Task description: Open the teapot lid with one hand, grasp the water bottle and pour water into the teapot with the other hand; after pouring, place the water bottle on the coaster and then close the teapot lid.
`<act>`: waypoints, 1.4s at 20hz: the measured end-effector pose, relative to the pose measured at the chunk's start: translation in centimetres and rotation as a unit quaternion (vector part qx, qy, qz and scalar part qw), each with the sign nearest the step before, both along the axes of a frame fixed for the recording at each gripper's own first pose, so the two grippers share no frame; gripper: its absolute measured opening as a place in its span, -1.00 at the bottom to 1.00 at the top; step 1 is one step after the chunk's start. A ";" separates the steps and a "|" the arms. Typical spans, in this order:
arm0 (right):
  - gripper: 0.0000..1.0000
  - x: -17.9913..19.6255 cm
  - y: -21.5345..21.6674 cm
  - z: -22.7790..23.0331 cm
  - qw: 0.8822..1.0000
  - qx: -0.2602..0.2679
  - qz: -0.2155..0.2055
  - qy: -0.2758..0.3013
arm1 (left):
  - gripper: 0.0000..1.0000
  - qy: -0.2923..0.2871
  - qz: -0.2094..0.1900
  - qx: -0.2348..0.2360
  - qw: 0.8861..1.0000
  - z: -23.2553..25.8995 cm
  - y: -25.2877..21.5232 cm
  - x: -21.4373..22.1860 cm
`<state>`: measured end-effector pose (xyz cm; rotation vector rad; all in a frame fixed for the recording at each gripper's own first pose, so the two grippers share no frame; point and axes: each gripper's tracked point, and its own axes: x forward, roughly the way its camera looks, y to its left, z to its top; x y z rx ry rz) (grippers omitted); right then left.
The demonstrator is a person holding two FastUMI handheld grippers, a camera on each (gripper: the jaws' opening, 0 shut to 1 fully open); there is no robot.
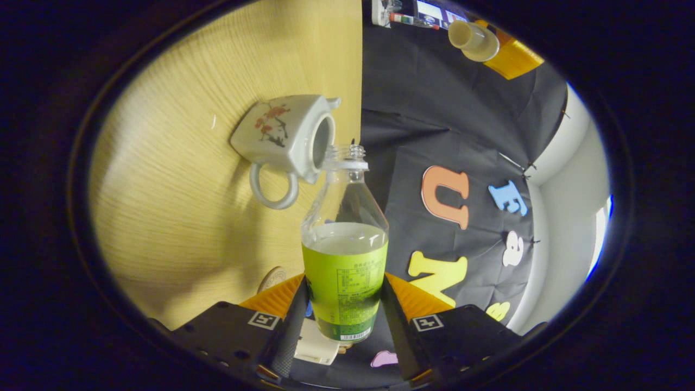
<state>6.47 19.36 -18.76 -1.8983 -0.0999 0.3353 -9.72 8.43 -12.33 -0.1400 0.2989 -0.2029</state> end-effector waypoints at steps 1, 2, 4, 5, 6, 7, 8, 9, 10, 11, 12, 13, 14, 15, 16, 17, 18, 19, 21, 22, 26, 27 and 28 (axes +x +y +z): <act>0.46 0.0 0.1 0.3 1.000 -0.008 0.004 -0.008 | -0.94 0.001 -0.001 0.001 1.000 -0.1 0.0 0.0; 0.51 0.0 0.3 0.7 1.000 -0.017 0.008 -0.017 | -0.94 0.001 -0.001 0.004 1.000 -0.1 0.1 0.0; 0.46 0.3 0.1 1.4 0.999 -0.031 0.008 -0.031 | -0.94 0.004 -0.002 0.005 1.000 -0.3 -0.1 -0.1; 0.46 0.6 -0.1 1.5 0.999 -0.039 0.006 -0.034 | -0.94 0.005 -0.004 0.006 1.000 -0.4 -0.1 -0.2; 0.46 0.8 -0.2 1.6 0.998 -0.044 0.004 -0.039 | -0.94 0.006 -0.004 0.007 1.000 -0.4 0.0 -0.2; 0.46 0.8 -0.1 1.8 0.998 -0.048 0.009 -0.044 | -0.94 0.006 -0.004 0.007 1.000 -0.5 -0.1 -0.2; 0.46 0.8 0.1 2.0 0.997 -0.053 0.014 -0.048 | -0.94 0.006 -0.005 0.008 1.000 -0.5 -0.1 -0.2; 0.51 0.8 0.2 2.2 0.997 -0.056 0.017 -0.052 | -0.94 0.008 -0.006 0.009 1.000 -0.6 -0.2 -0.2; 0.51 1.0 0.2 2.2 0.996 -0.061 0.019 -0.054 | -0.94 0.012 -0.005 0.013 1.000 -0.8 -0.1 -0.2; 0.51 1.1 0.2 2.2 0.996 -0.067 0.022 -0.059 | -0.94 0.015 -0.003 0.018 1.000 -0.9 0.0 -0.3; 0.51 1.1 0.3 2.5 0.995 -0.070 0.024 -0.066 | -0.94 0.015 -0.002 0.020 1.000 -0.9 0.1 -0.3; 0.51 1.2 0.2 2.8 0.995 -0.071 0.022 -0.072 | -0.94 0.014 -0.003 0.020 1.000 -0.9 0.1 -0.3; 0.52 1.2 0.0 2.9 0.994 -0.076 0.019 -0.071 | -0.94 0.015 -0.005 0.019 1.000 -0.9 0.0 -0.2; 0.52 1.2 0.0 3.1 0.994 -0.079 0.018 -0.072 | -0.94 0.015 -0.005 0.019 1.000 -1.0 -0.1 -0.3; 0.46 1.2 0.0 3.2 0.994 -0.082 0.023 -0.074 | -0.94 0.016 -0.006 0.021 1.000 -1.2 -0.1 -0.2; 0.52 1.1 0.2 3.4 0.993 -0.088 0.029 -0.079 | -0.94 0.017 -0.006 0.023 1.000 -1.2 -0.1 -0.2; 0.51 0.9 0.3 3.5 0.991 -0.095 0.033 -0.085 | -0.94 0.017 -0.006 0.024 1.000 -1.2 -0.1 -0.2; 0.51 0.7 0.4 3.7 0.990 -0.099 0.037 -0.090 | -0.94 0.017 -0.001 0.026 1.000 -1.1 0.2 -0.2; 0.46 0.9 0.6 4.0 0.989 -0.106 0.042 -0.097 | -0.94 0.011 0.012 0.026 1.000 -0.7 0.7 -0.2; 0.52 0.9 0.9 4.2 0.988 -0.111 0.048 -0.101 | -0.94 0.006 0.011 0.022 1.000 -0.4 0.5 -0.1; 0.51 0.7 1.8 4.8 0.981 -0.134 0.069 -0.119 | -0.94 0.003 0.004 0.015 1.000 -0.3 0.2 0.0; 0.51 0.6 2.1 5.0 0.979 -0.142 0.075 -0.127 | -0.94 0.007 0.006 0.016 1.000 -0.5 0.2 0.0; 0.46 0.4 2.3 5.1 0.976 -0.151 0.080 -0.134 | -0.94 0.009 0.008 0.019 1.000 -0.5 0.4 0.0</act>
